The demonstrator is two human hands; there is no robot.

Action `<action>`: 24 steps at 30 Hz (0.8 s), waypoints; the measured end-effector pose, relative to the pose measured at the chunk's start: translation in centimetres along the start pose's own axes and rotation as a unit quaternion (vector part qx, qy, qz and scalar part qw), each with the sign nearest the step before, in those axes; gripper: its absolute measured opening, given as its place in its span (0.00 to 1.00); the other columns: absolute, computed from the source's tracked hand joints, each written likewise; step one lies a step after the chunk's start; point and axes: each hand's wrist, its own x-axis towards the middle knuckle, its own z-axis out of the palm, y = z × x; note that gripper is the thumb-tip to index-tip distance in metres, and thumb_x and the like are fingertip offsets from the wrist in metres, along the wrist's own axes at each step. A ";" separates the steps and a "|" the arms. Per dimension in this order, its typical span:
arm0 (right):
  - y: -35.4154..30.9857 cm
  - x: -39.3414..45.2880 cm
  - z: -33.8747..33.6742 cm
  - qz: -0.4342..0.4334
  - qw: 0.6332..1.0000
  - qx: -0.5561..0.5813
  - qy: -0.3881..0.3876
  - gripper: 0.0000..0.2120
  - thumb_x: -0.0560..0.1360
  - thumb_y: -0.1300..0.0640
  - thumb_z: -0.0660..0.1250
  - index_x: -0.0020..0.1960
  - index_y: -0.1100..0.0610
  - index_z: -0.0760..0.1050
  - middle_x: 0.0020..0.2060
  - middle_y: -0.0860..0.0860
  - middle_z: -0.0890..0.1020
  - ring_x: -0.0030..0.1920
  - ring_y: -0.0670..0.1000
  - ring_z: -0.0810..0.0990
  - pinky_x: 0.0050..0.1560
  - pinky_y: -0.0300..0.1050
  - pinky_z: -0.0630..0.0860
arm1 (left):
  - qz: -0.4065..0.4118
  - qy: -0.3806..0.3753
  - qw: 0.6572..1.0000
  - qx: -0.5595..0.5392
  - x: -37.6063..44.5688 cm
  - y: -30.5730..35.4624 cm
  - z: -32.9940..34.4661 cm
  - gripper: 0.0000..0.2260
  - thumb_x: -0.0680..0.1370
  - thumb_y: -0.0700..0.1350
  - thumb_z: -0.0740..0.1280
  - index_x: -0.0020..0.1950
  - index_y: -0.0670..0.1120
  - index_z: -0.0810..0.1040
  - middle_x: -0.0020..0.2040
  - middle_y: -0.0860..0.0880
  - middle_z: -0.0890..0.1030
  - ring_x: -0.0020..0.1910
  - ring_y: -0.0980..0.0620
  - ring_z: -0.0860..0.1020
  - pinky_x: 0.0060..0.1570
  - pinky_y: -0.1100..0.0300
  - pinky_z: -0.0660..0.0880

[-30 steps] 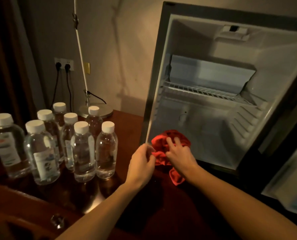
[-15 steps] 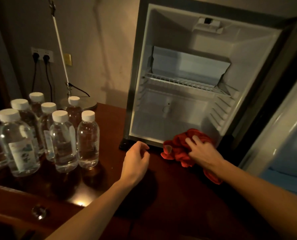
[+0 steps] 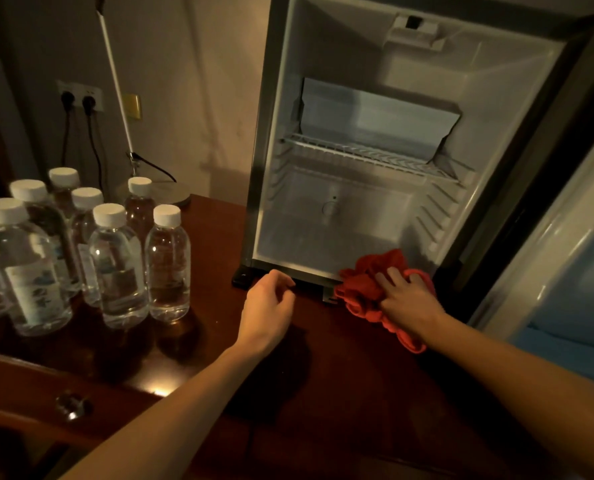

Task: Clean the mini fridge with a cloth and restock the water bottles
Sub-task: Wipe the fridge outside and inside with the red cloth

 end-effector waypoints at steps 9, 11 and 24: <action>-0.2 -0.4 -1.8 0.032 0.998 0.011 0.047 0.15 0.70 0.52 0.56 0.38 0.53 0.82 0.51 0.56 0.76 0.51 0.58 0.69 0.33 0.48 0.69 | 0.011 -0.029 1.000 0.005 -0.1 0.4 0.9 0.06 0.78 0.41 0.65 0.53 0.49 0.78 0.46 0.55 0.79 0.46 0.59 0.77 0.48 0.61 0.76; -0.6 0.9 -3.2 0.034 0.996 0.044 0.071 0.14 0.72 0.49 0.59 0.43 0.53 0.82 0.54 0.56 0.74 0.54 0.59 0.68 0.33 0.49 0.72 | 0.012 -0.030 0.999 0.010 0.2 0.5 1.3 0.05 0.78 0.41 0.65 0.51 0.50 0.78 0.45 0.55 0.79 0.45 0.59 0.77 0.47 0.60 0.75; 0.0 -1.5 -0.7 0.087 0.983 0.153 -0.057 0.20 0.72 0.44 0.63 0.61 0.49 0.77 0.69 0.54 0.65 0.65 0.64 0.62 0.59 0.56 0.73 | 0.025 -0.058 0.998 0.030 1.7 0.4 3.5 0.05 0.76 0.41 0.65 0.49 0.50 0.78 0.44 0.54 0.79 0.45 0.55 0.78 0.47 0.55 0.76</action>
